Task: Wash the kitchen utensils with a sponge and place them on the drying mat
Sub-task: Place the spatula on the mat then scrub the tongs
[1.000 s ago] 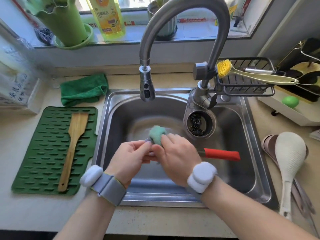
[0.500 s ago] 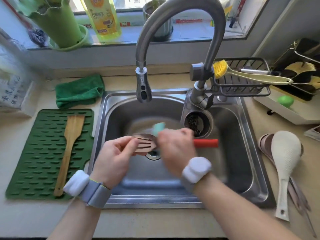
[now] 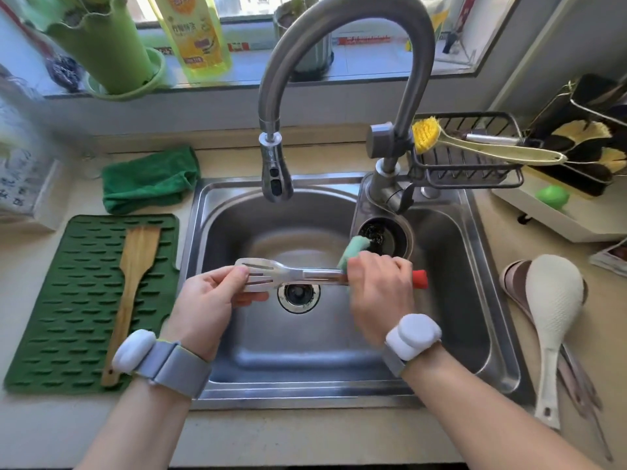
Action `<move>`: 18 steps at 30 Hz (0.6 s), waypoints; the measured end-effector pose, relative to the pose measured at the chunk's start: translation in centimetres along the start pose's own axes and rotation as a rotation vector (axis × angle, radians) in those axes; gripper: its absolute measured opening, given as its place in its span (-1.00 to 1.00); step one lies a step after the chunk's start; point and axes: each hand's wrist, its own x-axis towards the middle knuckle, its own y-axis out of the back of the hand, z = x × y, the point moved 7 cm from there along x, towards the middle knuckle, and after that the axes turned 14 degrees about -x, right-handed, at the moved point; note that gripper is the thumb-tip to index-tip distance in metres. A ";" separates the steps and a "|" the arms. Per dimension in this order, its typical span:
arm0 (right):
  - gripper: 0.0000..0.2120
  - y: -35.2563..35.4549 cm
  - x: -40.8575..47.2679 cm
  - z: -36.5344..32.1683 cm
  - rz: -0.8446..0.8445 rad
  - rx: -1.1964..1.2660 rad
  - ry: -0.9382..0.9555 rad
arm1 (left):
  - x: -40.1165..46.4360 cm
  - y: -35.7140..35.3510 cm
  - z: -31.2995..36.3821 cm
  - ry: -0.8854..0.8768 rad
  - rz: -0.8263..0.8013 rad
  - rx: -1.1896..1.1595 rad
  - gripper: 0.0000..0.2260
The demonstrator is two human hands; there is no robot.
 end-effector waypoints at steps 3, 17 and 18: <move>-0.59 0.9 -1.2 -7.4 -0.008 0.094 0.280 | 0.1 -1.4 -1.5 0.090 0.015 -0.048 -0.82; -0.64 -3.8 0.0 2.6 -0.075 -0.212 0.413 | 0.9 2.0 0.2 0.049 0.044 -0.019 -0.78; -0.68 -3.4 0.0 1.6 -0.026 -0.174 0.407 | 1.1 1.8 0.1 0.053 0.049 -0.028 -0.78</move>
